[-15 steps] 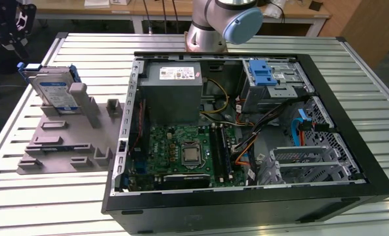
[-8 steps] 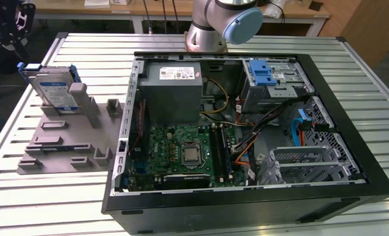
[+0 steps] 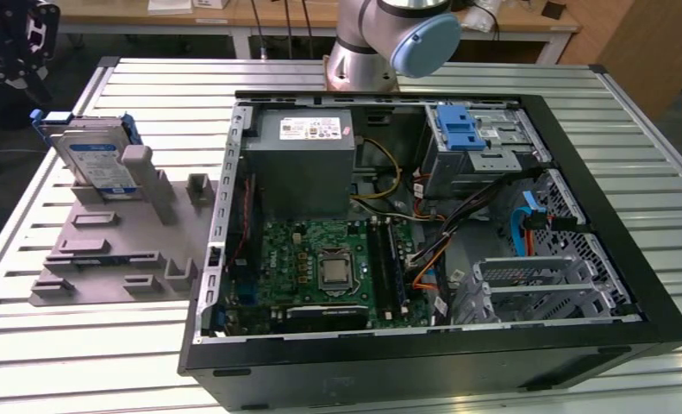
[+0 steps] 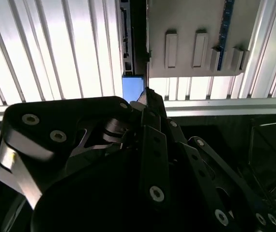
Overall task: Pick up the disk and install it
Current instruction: 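Pick up the disk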
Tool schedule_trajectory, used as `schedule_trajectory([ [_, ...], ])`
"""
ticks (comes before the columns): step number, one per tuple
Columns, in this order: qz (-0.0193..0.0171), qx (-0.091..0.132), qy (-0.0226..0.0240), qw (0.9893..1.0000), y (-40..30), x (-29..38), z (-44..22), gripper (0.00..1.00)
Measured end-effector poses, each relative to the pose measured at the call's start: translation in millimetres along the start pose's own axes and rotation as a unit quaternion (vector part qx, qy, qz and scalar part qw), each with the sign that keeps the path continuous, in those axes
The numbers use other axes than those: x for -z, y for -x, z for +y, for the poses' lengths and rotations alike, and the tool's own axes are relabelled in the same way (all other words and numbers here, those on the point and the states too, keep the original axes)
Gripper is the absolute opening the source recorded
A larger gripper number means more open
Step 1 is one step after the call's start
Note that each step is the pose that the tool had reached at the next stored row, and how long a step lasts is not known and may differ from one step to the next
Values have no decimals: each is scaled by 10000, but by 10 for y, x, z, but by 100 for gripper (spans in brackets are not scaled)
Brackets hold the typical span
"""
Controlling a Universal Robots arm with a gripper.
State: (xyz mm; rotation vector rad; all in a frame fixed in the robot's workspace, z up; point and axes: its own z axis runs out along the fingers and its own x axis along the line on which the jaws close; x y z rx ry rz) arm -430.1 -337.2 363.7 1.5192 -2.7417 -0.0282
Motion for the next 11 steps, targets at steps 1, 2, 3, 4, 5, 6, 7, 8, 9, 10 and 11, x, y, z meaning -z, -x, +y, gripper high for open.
schedule_trajectory([
  [1, 0, 61, -1, 10000, 0, 0, 0, 11],
  [2, 1, 123, -2, 9999, 0, 0, 0, 11],
  [3, 1, 187, -3, 9998, 0, 0, 0, 11],
  [4, 1, 250, -5, 9997, 0, -1, 0, 11],
  [5, 1, 314, -6, 9995, 0, -2, 0, 11],
  [6, 2, 373, -7, 9993, 0, -2, 0, 11],
  [7, 2, 420, -8, 9991, 0, -2, 0, 11],
  [8, 1, 465, -11, 9989, 0, -3, 0, 11],
  [9, 0, 504, -13, 9987, 0, -3, 0, 11],
  [10, 0, 544, -14, 9985, 0, -3, 0, 11],
  [11, 0, 586, -16, 9983, 0, -3, 0, 11],
])
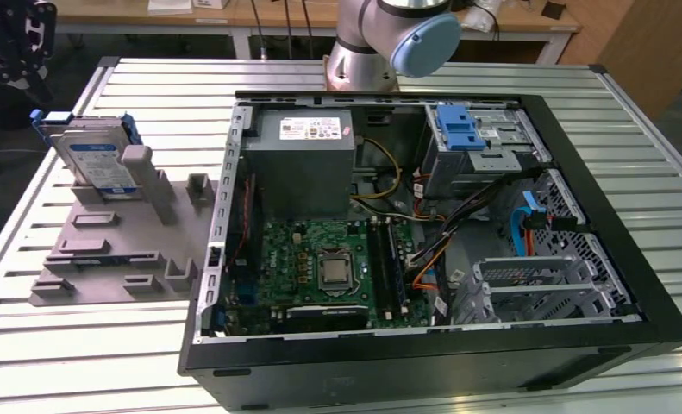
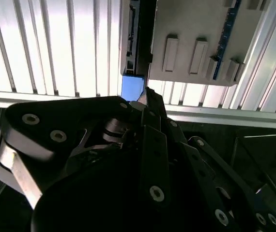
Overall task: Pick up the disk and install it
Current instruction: 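Pick up the disk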
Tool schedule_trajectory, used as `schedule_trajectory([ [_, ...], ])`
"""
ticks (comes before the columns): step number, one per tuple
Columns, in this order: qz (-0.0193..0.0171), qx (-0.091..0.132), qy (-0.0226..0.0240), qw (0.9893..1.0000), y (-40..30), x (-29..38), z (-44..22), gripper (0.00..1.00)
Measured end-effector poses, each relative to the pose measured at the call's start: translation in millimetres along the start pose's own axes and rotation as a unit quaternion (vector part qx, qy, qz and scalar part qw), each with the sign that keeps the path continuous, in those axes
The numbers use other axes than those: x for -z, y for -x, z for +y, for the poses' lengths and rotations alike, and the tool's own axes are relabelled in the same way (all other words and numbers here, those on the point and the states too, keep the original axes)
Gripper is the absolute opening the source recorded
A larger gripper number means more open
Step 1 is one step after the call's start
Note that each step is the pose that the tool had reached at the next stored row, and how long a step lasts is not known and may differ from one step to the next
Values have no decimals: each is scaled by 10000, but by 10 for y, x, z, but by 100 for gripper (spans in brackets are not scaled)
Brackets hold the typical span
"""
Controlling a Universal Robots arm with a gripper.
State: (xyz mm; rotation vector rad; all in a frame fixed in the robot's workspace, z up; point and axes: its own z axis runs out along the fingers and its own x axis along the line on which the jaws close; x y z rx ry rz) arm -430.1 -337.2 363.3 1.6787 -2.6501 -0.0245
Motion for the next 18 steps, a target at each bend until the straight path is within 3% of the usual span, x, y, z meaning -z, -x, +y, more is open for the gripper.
schedule_trajectory([
  [6, 4, 317, -2, 9995, 0, -1, 0, 11],
  [11, 8, 633, -1, 9980, 0, -3, 0, 11],
  [12, 13, 995, -1, 9950, 0, -5, 0, 11],
  [16, 17, 1247, 0, 9922, 0, -6, 0, 11],
  [18, 17, 1258, 0, 9920, 0, -6, 0, 11],
])
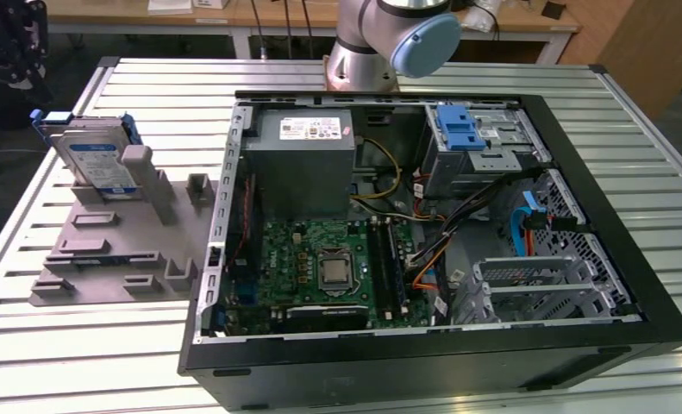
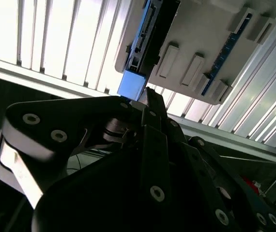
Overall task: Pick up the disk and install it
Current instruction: 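Pick up the disk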
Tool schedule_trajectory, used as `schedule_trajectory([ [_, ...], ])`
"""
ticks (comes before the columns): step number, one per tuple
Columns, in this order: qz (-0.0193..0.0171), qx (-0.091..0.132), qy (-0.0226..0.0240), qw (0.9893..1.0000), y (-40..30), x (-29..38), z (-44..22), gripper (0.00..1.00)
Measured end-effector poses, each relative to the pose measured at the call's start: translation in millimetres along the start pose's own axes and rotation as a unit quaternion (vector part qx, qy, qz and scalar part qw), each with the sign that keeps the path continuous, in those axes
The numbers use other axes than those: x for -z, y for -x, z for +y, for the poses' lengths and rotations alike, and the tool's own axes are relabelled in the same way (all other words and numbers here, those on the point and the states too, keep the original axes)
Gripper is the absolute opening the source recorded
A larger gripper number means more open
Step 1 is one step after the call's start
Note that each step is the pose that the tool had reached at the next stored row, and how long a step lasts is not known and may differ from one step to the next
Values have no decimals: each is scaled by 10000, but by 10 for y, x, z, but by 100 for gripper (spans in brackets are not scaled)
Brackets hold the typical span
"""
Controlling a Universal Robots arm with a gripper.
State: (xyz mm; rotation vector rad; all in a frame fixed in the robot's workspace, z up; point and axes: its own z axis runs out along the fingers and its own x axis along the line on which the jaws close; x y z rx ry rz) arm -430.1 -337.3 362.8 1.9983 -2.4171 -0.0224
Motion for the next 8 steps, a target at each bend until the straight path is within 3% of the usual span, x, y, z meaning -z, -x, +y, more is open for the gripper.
schedule_trajectory([
  [8, 0, 4, 0, 10000, 0, -7, 0, 11],
])
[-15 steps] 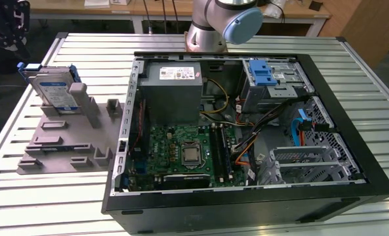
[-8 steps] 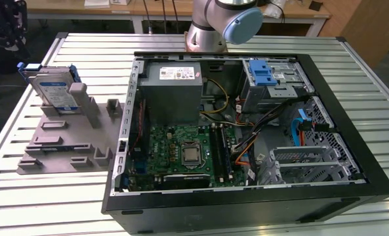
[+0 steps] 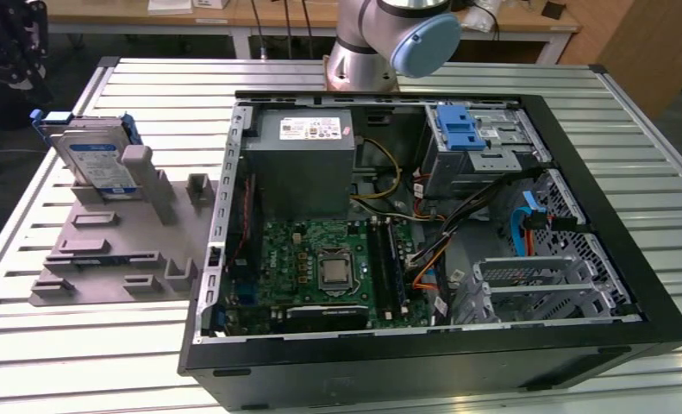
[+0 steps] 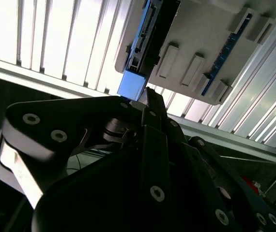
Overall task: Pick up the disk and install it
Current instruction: 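Pick up the disk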
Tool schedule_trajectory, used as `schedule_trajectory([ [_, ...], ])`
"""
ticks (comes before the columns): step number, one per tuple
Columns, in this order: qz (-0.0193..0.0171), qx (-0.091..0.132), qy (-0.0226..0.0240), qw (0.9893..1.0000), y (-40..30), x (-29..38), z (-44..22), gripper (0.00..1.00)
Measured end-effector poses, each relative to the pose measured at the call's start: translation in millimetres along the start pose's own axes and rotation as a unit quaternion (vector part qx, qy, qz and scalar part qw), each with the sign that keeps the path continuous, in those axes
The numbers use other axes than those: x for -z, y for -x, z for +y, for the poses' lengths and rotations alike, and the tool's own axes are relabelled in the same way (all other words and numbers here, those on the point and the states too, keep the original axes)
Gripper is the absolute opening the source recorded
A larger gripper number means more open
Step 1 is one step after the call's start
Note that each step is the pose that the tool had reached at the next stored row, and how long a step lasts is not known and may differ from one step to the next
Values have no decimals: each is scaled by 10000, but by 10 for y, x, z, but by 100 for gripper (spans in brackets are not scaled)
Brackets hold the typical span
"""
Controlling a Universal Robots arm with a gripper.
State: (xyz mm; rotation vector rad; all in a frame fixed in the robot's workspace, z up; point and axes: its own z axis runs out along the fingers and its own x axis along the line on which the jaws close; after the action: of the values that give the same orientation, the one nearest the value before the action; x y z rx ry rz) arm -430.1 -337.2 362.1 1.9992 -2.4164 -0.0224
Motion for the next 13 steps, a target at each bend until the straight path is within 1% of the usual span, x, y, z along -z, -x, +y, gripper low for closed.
schedule_trajectory([
  [3, 1, 68, 0, 10000, -1, -10, 5, 11],
  [7, 4, 252, 1, 9997, 0, -28, 10, 11],
  [13, 4, 275, -1, 9996, -1, -33, 11, 11],
])
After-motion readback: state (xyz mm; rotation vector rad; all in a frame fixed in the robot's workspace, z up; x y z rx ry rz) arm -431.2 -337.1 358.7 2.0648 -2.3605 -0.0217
